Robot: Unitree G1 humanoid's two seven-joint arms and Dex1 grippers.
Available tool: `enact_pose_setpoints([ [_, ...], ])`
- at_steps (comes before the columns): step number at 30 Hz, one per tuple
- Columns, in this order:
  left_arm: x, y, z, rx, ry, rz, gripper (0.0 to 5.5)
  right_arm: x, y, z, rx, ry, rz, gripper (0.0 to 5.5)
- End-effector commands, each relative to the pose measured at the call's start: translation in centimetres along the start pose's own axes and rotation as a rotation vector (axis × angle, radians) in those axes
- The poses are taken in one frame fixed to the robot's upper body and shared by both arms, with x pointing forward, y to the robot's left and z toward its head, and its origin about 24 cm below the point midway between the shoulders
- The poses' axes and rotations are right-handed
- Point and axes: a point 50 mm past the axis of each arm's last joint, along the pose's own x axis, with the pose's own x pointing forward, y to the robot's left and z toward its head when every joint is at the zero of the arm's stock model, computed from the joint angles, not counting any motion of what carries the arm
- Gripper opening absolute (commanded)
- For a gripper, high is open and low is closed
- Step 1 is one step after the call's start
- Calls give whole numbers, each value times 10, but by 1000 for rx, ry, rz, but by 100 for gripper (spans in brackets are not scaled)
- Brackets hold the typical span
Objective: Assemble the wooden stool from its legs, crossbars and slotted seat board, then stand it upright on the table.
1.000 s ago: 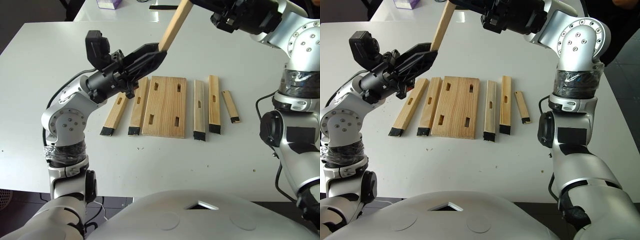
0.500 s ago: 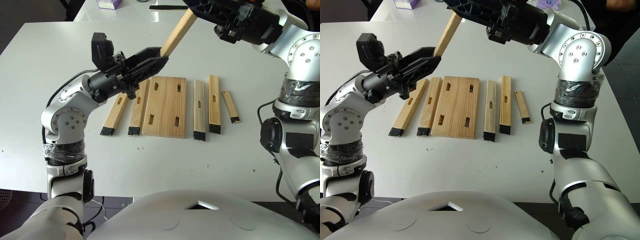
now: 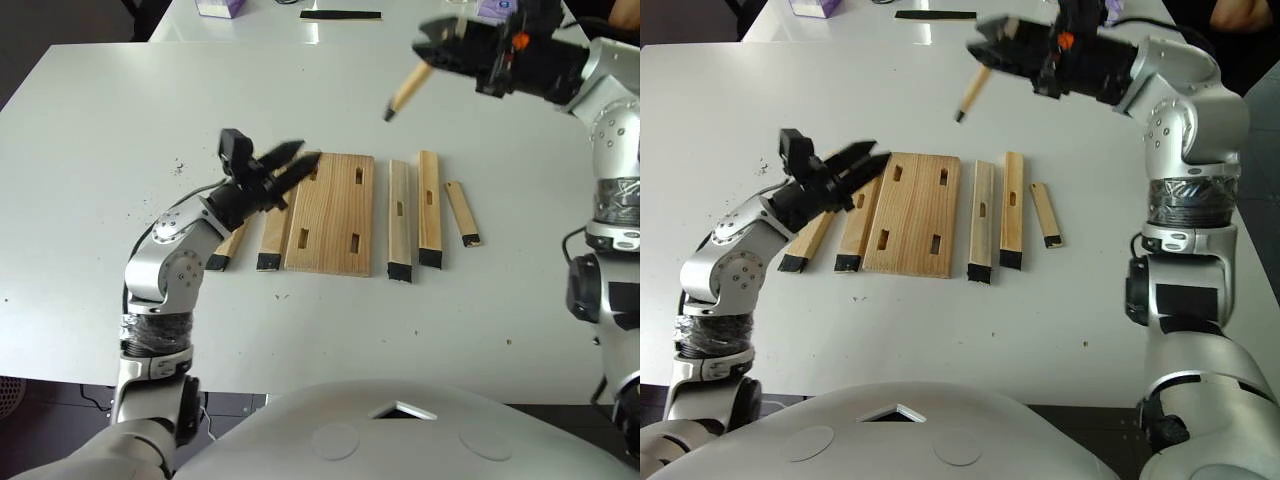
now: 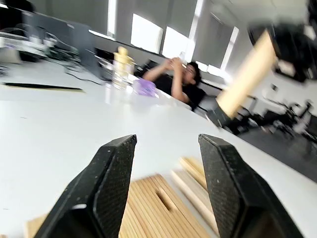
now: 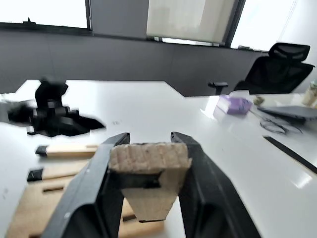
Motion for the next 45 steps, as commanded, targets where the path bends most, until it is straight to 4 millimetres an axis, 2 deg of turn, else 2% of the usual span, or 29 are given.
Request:
enact_pose_setpoints([
  [1, 46, -18, 14, -194, -258, 269, 233, -10, 3, -31, -61, 170, 52, 131],
  [3, 66, -29, 8, -211, -261, 356, 233, -10, 5, -43, -52, 204, 78, 131],
  [5, 84, -44, -1, -111, -228, 380, 233, -7, 9, -53, -35, 225, 109, 131],
  [9, 98, -52, -19, -36, -174, 449, 233, -4, 12, -61, -25, 244, 145, 131],
  [11, 98, -51, -34, 3, -113, 480, 233, -4, 11, -62, -7, 230, 144, 131],
  [17, 98, -48, -41, -50, -97, 491, 233, -4, 16, -69, 22, 223, 153, 131],
  [24, 100, -50, -43, -69, -77, 465, 233, -7, 18, -76, 32, 247, 152, 131],
  [36, 99, -48, -42, -68, -79, 473, 233, -10, 12, -67, 24, 237, 161, 131],
  [45, 100, -48, -42, -66, -78, 473, 233, -9, 13, -78, 51, 261, 144, 131],
])
